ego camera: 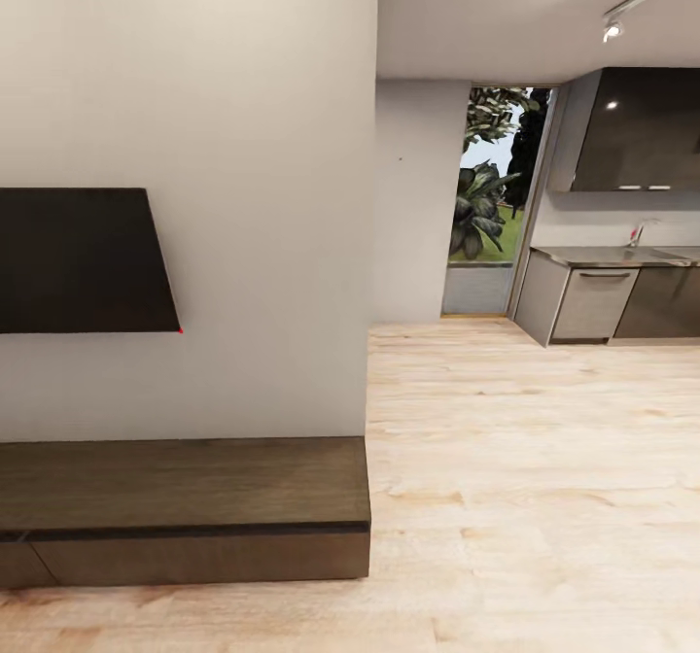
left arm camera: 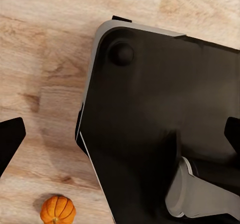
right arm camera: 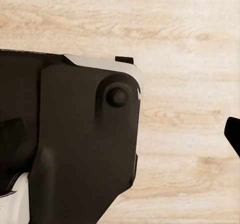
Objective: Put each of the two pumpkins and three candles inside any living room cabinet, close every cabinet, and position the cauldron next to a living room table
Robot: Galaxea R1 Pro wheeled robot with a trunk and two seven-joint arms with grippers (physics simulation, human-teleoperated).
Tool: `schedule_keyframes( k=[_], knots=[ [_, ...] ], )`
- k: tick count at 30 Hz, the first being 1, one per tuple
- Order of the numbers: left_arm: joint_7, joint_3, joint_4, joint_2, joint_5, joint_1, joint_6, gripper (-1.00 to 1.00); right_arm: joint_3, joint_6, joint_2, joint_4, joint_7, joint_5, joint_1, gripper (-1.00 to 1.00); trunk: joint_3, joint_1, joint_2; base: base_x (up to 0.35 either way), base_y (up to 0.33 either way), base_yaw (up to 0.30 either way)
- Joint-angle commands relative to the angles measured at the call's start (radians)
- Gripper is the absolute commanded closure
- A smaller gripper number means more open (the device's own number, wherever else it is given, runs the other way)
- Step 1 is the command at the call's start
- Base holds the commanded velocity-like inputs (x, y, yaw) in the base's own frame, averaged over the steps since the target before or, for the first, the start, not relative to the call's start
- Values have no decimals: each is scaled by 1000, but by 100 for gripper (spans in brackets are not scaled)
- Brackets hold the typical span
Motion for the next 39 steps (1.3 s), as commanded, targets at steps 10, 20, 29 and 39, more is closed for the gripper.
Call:
schedule_keyframes(
  k=[10, 20, 29, 39],
  knots=[
    [1, -1, 2, -2, 2, 0, -3, -100, 0, 0, 0, -1, 1, 9, 0, -100, -1, 0, -1, 0, -92, 0],
    [1, -1, 2, -2, 2, 0, -3, -100, 0, 1, 0, -1, 1, 9, 0, -100, -1, 0, -1, 0, -283, 144],
    [1, 0, 2, -2, 3, 0, -3, -100, 0, 1, 0, -1, 1, 9, 0, -100, -1, 0, -1, 0, -193, 71],
    [-5, 0, -6, -4, 3, 0, -1, -100, 0, -1, -2, -3, 5, 9, 0, -100, -4, 4, -8, 0, -8, 2]
  ],
)
